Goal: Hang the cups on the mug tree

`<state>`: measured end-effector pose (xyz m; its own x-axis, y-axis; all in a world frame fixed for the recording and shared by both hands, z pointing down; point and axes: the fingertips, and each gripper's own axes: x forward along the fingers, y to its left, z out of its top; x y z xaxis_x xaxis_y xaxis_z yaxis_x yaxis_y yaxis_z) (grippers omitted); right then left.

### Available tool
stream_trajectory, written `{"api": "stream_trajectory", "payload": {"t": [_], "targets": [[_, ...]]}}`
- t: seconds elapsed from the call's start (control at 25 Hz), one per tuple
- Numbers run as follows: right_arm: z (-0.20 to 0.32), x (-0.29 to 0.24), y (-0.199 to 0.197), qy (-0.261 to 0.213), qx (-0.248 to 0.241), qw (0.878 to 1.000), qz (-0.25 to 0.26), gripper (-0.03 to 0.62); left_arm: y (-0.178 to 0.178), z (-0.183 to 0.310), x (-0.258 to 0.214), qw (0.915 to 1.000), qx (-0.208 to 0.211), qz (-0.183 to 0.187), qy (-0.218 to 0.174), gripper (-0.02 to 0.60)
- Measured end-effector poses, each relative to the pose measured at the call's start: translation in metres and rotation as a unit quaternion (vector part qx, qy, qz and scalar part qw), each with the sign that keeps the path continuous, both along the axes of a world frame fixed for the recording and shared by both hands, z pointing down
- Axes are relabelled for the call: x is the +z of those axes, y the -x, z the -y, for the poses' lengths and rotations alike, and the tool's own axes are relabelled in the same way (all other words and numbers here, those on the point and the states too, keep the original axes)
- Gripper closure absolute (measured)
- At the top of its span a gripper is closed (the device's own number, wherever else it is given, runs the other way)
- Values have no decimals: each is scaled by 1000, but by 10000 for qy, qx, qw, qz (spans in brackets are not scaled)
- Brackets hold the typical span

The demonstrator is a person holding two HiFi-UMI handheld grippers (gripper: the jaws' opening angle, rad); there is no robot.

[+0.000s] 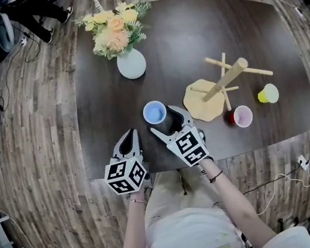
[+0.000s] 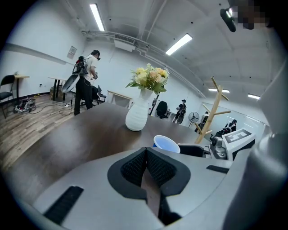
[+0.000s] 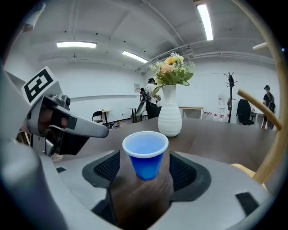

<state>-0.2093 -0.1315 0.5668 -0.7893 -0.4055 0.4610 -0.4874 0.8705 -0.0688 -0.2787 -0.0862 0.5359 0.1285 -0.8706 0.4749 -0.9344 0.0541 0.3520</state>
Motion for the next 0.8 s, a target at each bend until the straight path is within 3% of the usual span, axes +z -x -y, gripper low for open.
{"api": "stream_trajectory", "payload": {"t": [0.52,0.8], "targets": [[18,12,29,-72,3,9994,-326,256,15,8,5,9999,-86,-102,27,558],[26,4,21,113,501,9987,62,273,17,16,0,9998,-38,-169,-75,558]]}}
